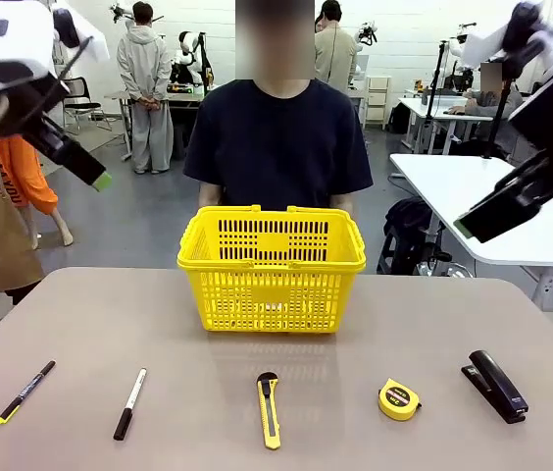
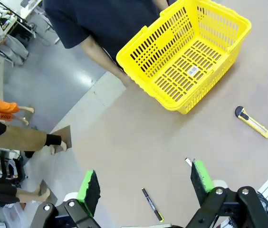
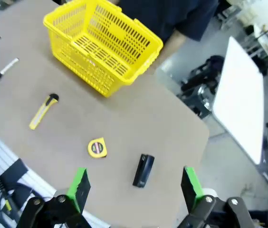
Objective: Place the items the person wants into the basket.
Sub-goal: Pick up the item the person points to and place it in the Market Basket.
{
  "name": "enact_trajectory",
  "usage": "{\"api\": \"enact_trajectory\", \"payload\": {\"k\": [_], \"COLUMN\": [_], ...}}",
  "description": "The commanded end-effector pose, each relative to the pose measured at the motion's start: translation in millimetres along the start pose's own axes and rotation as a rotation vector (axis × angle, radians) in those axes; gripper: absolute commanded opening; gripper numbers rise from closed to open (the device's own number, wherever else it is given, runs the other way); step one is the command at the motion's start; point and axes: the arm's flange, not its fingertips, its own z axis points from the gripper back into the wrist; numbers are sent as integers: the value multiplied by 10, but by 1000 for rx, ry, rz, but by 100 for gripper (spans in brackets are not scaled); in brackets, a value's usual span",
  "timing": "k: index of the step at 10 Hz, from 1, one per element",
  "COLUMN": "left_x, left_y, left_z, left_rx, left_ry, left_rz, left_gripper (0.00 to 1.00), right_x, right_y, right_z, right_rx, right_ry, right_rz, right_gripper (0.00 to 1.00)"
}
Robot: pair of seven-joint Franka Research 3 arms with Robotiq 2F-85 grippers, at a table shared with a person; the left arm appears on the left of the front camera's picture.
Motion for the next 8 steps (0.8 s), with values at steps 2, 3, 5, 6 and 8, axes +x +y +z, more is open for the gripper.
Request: {"api": "enact_trajectory", "payload": {"k": [2, 3, 5, 6, 8], "left_x": [-64, -64, -64, -21, -194], "left_y": [-9, -9, -9, -1, 855], "left_z": [-67, -67, -67, -44, -8], "left_rx": [-1, -1, -1, -5, -362], "left_ry": [-6, -6, -6, 9, -55], "left_rz": [6, 6, 6, 2, 65], "left_gripper": [100, 100, 100, 100, 100], "right_x": [-19, -19, 12, 44, -42], "right_y": [-5, -5, -3, -314, -1208], "right_z": [-136, -136, -32, -84, -85], "right_rx": [10, 10, 5, 209, 651], "right_ry": [-35, -35, -12, 21, -35], "right_rz": [13, 13, 2, -35, -202], "right_gripper": [100, 100, 100, 100, 100]}}
